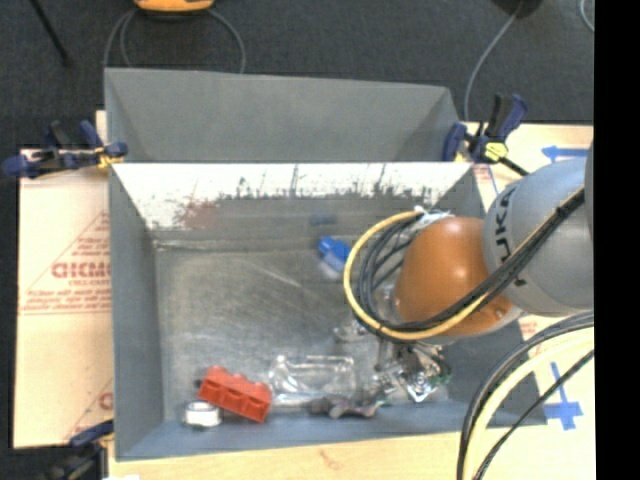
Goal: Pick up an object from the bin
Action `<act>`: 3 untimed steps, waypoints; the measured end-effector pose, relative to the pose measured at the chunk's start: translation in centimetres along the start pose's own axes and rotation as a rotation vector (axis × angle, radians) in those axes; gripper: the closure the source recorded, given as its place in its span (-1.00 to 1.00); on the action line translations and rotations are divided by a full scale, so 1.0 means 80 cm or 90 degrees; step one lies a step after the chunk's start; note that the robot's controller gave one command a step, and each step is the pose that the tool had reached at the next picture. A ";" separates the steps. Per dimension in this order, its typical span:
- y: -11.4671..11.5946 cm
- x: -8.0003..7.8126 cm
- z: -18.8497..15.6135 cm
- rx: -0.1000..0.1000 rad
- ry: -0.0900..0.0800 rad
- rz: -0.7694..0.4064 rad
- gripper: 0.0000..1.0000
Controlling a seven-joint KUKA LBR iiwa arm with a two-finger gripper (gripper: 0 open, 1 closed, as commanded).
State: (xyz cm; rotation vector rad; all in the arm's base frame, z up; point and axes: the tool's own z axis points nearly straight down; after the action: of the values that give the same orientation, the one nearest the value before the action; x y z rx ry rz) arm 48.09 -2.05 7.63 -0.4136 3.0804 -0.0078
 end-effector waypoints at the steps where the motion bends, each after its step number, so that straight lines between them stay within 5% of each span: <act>1: 0.001 0.004 0.001 -0.001 0.007 -0.002 1.00; 2: 0.001 0.000 0.000 0.000 0.000 -0.001 -1.00; 3: 0.102 -0.025 -0.108 -0.007 0.013 -0.054 -1.00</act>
Offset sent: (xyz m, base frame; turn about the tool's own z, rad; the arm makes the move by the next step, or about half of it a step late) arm 0.0000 0.0000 0.0000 0.0000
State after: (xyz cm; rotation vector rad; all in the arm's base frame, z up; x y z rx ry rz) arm 47.56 6.35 16.27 -0.5474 3.0819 0.0025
